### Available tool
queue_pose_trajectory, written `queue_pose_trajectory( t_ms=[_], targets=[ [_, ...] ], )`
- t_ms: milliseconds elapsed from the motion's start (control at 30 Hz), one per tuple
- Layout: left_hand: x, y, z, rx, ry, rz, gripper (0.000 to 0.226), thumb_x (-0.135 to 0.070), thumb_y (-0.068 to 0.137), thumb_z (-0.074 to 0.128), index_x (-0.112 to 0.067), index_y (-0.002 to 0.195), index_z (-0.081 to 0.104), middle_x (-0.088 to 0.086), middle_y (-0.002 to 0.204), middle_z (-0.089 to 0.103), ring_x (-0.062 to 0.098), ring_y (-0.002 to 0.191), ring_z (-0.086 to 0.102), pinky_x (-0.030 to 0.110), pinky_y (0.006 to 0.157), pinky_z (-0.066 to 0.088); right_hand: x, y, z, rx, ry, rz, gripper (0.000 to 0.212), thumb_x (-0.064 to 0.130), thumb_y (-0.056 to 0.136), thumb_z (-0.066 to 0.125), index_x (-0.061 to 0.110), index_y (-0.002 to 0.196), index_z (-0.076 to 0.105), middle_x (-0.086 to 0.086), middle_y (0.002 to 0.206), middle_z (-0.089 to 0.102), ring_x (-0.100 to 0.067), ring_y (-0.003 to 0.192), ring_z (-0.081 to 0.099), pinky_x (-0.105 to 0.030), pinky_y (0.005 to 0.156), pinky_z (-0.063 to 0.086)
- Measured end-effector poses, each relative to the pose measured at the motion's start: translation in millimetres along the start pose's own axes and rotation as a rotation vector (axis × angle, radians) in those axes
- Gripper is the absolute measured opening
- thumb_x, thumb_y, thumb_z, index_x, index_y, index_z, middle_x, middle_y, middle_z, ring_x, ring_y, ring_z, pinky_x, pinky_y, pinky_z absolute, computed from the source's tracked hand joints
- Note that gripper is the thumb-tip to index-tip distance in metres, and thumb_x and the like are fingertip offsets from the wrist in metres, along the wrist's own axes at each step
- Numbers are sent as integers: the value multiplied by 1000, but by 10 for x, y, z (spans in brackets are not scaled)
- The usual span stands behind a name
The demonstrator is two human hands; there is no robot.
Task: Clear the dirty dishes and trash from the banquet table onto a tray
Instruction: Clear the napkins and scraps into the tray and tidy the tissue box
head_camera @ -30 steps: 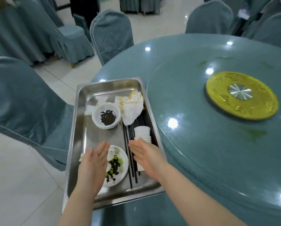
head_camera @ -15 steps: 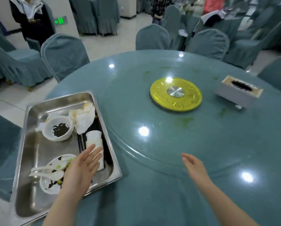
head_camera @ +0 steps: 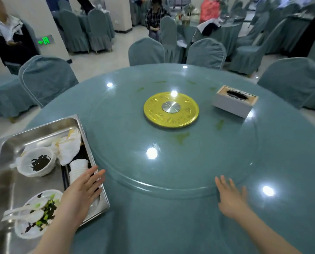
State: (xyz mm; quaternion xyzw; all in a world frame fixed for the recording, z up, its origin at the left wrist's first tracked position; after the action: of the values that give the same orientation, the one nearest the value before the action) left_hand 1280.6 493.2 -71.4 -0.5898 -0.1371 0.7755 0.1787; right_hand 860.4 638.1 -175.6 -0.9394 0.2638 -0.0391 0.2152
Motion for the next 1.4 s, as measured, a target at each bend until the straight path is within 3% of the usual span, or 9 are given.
queue_pose_trajectory(
  t_ms=[300, 433, 567, 700, 833, 933, 1133, 1267, 1400],
  targets=[
    [338, 157, 217, 28, 123, -74, 39, -4, 97, 31, -15, 127, 53, 4, 118, 67, 21, 112, 58, 38, 99, 38, 608, -235, 101, -81, 36, -103, 89, 19, 79, 51, 30, 152, 1, 12, 160, -2, -19, 145, 9, -62, 111, -9],
    [518, 186, 412, 58, 211, -97, 36, -4, 97, 33, -17, 120, 56, 5, 113, 67, 24, 112, 57, 37, 98, 36, 889, -207, -64, -123, 103, -280, 68, 23, 85, 47, 37, 147, 24, 13, 155, 20, -18, 141, 15, -59, 110, -15],
    [631, 200, 652, 135, 416, -53, 26, -9, 91, 55, -26, 110, 61, -2, 108, 71, 14, 106, 61, 34, 96, 39, 498, -100, -44, -165, 115, -107, 55, 41, 95, 39, 42, 147, 20, 4, 160, -11, -27, 146, -6, -62, 111, -7],
    [685, 427, 796, 199, 759, 70, 51, 3, 91, 48, -21, 136, 44, 7, 130, 59, 15, 107, 54, 24, 83, 38, 354, -41, -96, -136, 65, -152, 44, 42, 94, 42, 48, 138, 37, 5, 159, -17, -29, 145, -17, -61, 111, -10],
    [842, 671, 1013, 294, 1105, 93, 70, -17, 90, 54, -24, 151, 21, 0, 152, 36, 20, 126, 49, 29, 98, 37, 274, 74, -497, -293, 114, -150, 35, 34, 93, 47, 38, 128, 51, 5, 160, -2, -22, 147, -7, -50, 116, -2],
    [900, 854, 1120, 272, 1255, 143, 86, -35, 88, 61, -18, 154, 7, 5, 158, 24, 24, 142, 29, 38, 113, 27, 26, 172, -846, -413, 140, -84, 35, 30, 91, 50, 34, 126, 54, 0, 159, 11, -21, 145, 5, -43, 116, 7],
    [994, 1089, 1041, 129, 1555, 112, 132, -69, 64, 70, -18, 151, -15, 15, 160, -6, 27, 148, -2, 50, 116, 12, -357, 404, -1304, -552, 233, 27, 29, 24, 88, 56, 25, 116, 64, -9, 149, 32, -30, 140, 21, -42, 116, 16],
    [872, 1373, 793, 144, 1711, 102, 143, -73, 54, 74, -20, 150, -18, 17, 159, -15, 30, 147, -9, 47, 118, 10, -433, 660, -1421, -547, 308, 78, 24, 24, 91, 55, 27, 111, 67, -8, 153, 27, -29, 143, 13, -39, 117, 11],
    [721, 1611, 689, 205, 1822, 38, 145, -70, 54, 77, -16, 150, -17, 18, 157, -19, 32, 147, -10, 47, 118, 8, -325, 1022, -1489, -403, 163, 50, 26, 38, 90, 58, 41, 115, 64, -4, 159, 14, -30, 145, 3, -47, 118, 9]
  ],
)
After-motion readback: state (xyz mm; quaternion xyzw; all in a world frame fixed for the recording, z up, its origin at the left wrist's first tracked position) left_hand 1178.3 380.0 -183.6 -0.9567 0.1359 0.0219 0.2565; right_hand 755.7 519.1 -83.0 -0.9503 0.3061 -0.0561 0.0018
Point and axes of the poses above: each hand's wrist, its own y-axis towards the middle knuckle, its own z-axis out of the palm, x = y × z, the point moved 5 cm from there along y, towards the middle knuckle
